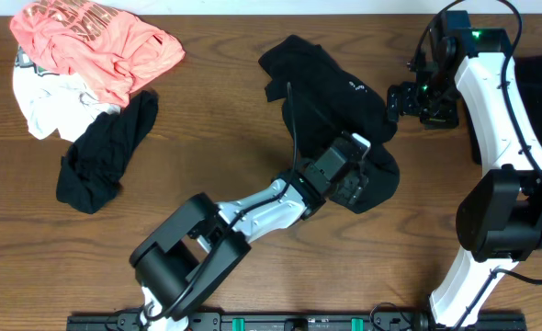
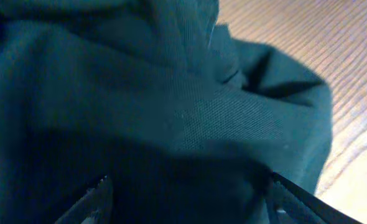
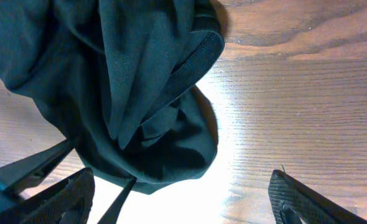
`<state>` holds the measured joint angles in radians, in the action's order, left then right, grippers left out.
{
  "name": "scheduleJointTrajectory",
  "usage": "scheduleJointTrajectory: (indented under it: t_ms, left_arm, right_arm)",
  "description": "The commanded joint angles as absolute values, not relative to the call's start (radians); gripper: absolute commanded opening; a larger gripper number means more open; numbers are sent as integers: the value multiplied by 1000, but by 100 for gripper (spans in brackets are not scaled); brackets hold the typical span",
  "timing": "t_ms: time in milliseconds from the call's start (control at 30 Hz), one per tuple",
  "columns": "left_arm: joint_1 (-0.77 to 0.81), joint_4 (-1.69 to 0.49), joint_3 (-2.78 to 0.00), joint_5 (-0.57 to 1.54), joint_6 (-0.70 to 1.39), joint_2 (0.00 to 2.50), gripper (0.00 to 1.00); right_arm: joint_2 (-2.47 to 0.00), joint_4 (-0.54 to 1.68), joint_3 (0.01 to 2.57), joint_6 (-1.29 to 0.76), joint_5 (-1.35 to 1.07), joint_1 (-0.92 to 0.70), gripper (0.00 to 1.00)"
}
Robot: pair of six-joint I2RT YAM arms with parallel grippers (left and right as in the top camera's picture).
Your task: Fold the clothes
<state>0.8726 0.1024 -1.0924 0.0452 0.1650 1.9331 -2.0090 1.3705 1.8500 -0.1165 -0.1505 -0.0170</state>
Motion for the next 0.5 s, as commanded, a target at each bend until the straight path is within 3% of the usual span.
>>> scheduleJointTrajectory:
  t_ms: [0,133,467]
  left_arm:
    - [876,112,-1104,33,178,1943,74]
    - [876,116,-1104,32,178,1942,46]
    - [876,114,-1104,33,178,1942,19]
  right_arm:
    - [-1995,1372,1844,-95,-162,-14,87]
    - [-1995,1372,1844,-96,-162,-14,87]
    - [-1995,1376,1844,-87,-162,-14,86]
